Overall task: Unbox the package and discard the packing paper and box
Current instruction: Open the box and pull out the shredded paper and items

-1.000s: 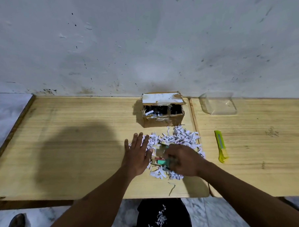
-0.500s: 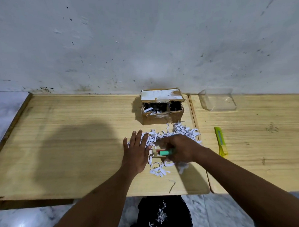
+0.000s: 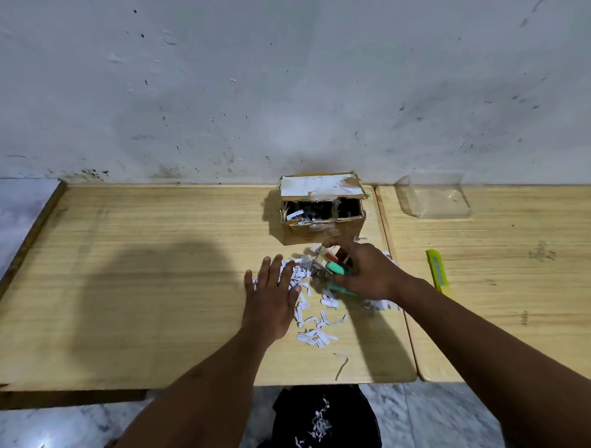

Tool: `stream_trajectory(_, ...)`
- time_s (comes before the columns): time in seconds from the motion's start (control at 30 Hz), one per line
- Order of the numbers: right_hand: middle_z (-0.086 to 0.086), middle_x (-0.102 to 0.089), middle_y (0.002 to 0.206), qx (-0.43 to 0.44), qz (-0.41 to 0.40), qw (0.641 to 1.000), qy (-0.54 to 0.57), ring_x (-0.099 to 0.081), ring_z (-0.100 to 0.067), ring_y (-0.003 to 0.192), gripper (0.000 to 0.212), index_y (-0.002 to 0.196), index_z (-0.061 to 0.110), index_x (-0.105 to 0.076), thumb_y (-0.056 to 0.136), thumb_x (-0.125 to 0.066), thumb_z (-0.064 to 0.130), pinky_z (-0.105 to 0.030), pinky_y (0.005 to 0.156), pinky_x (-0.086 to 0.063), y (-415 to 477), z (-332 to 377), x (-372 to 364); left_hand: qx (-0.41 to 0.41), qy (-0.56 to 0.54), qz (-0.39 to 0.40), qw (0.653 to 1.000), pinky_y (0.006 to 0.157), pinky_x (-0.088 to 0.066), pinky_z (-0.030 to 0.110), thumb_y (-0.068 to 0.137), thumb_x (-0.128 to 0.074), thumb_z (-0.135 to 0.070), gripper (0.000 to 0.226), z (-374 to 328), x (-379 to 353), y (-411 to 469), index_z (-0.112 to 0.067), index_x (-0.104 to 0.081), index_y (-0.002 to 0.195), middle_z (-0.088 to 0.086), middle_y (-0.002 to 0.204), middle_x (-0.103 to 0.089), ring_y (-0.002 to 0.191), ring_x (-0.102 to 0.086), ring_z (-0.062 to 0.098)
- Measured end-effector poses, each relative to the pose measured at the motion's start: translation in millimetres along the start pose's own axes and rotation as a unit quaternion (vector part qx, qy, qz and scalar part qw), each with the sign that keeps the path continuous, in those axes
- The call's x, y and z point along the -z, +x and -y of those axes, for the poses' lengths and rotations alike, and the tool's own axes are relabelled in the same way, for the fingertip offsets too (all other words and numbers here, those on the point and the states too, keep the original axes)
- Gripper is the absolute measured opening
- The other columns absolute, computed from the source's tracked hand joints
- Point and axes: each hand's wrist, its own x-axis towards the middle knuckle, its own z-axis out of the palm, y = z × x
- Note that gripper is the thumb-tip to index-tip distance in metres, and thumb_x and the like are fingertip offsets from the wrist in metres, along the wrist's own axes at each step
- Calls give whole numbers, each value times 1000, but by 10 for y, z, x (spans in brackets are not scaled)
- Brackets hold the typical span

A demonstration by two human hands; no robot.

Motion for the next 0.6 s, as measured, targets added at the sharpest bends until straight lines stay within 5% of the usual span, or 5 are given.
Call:
stream_trajectory(0.1, 14, -61, 97, 45, -37, 998, 16, -57, -2, 79, 46, 127, 22, -60, 82, -74, 17, -21, 69, -41, -4, 0, -49, 1, 4, 3, 1000, 120, -2, 54, 91, 11, -53, 76, 2, -2, 9, -25, -14, 157, 0, 167, -2, 153, 4, 22)
stream_trajectory(0.23, 7, -59, 105, 49, -87, 995, 3, -58, -16, 87, 47, 132, 29, -47, 88, -62, 27, -29, 69, -42, 4, 65, -25, 1, 2, 7, 1000, 120, -1, 54, 90, 11, -53, 77, 0, -2, 23, -25, -13, 157, -1, 167, 0, 153, 5, 21)
stream_trajectory(0.43, 2, -65, 95, -43, -21, 971, -234, -64, -26, 88, 25, 96, 26, -56, 77, -65, 40, -29, 65, -40, 43, 73, -45, -2, 0, -9, 1000, 120, -3, 54, 94, 5, -52, 71, -1, -18, 10, -25, -15, 157, 0, 167, -4, 153, 2, 22)
stream_trajectory(0.6, 1, -61, 105, -49, 3, 949, -312, -65, -26, 94, 42, 108, 22, -57, 75, -62, 48, -33, 71, -46, 43, -60, -222, 13, -19, -31, 999, 119, 2, 50, 98, -5, -53, 67, -9, -54, 1, -25, -14, 158, 0, 167, -7, 153, 2, 22)
